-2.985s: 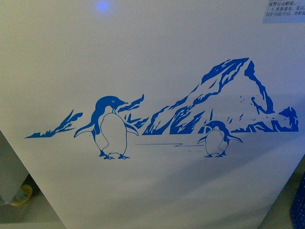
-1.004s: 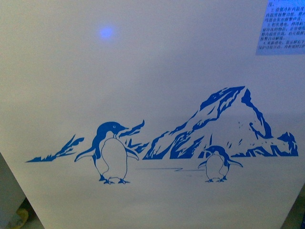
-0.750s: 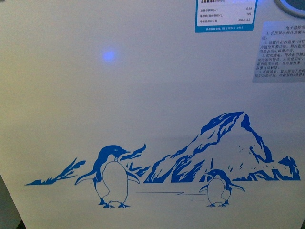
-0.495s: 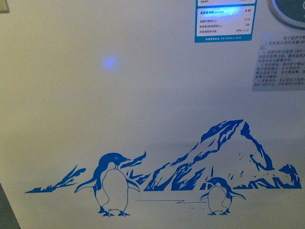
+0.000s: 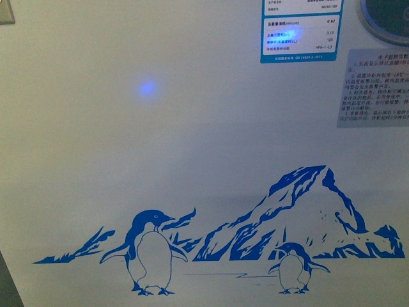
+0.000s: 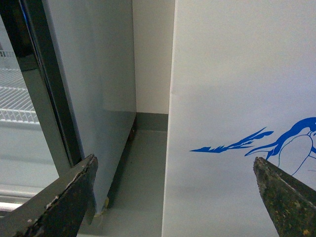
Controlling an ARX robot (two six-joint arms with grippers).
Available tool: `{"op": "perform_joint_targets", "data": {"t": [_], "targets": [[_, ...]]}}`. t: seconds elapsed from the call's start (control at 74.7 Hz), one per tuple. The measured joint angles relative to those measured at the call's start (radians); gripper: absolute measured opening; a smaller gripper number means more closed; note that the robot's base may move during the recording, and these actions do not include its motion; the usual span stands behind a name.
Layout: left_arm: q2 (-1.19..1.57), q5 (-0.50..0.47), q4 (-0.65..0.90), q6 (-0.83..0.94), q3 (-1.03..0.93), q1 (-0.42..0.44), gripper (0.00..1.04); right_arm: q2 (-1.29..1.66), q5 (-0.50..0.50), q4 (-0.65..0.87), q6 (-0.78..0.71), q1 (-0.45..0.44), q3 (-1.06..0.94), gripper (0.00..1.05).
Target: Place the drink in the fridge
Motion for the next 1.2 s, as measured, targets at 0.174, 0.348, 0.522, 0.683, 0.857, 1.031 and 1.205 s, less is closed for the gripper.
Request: {"op": "perform_joint_targets", "data": {"t": [0.174,0.348,0.522,0.683,0.857,1.031,1.205], "targets": [[0.0,0.0,0.0,0.0,0.0,0.0,0.97,-0.018,0.069,-0.014,0.005,0.094,-0.024,0.38],[0.0,0.0,0.0,0.0,0.0,0.0,0.97,-0.021,0.117,-0.018,0.004,0.167,-0.029,0.38],[0.0,0.0,0.0,0.0,0.0,0.0,0.97,-0.024,0.152,-0.018,-0.001,0.222,-0.031,0.38],[0.0,0.0,0.0,0.0,0.0,0.0,0.97,-0.027,0.158,-0.018,-0.003,0.245,-0.031,0.38],[0.0,0.0,0.0,0.0,0.0,0.0,0.97,-0.029,0.163,-0.018,-0.004,0.247,-0.031,0.38],[0.0,0.0,0.0,0.0,0.0,0.0,0.97,-0.035,0.163,-0.018,-0.004,0.247,-0.031,0.38],[0.0,0.0,0.0,0.0,0.0,0.0,0.97,-0.034,0.163,-0.018,-0.004,0.247,-0.037,0.38]]}}
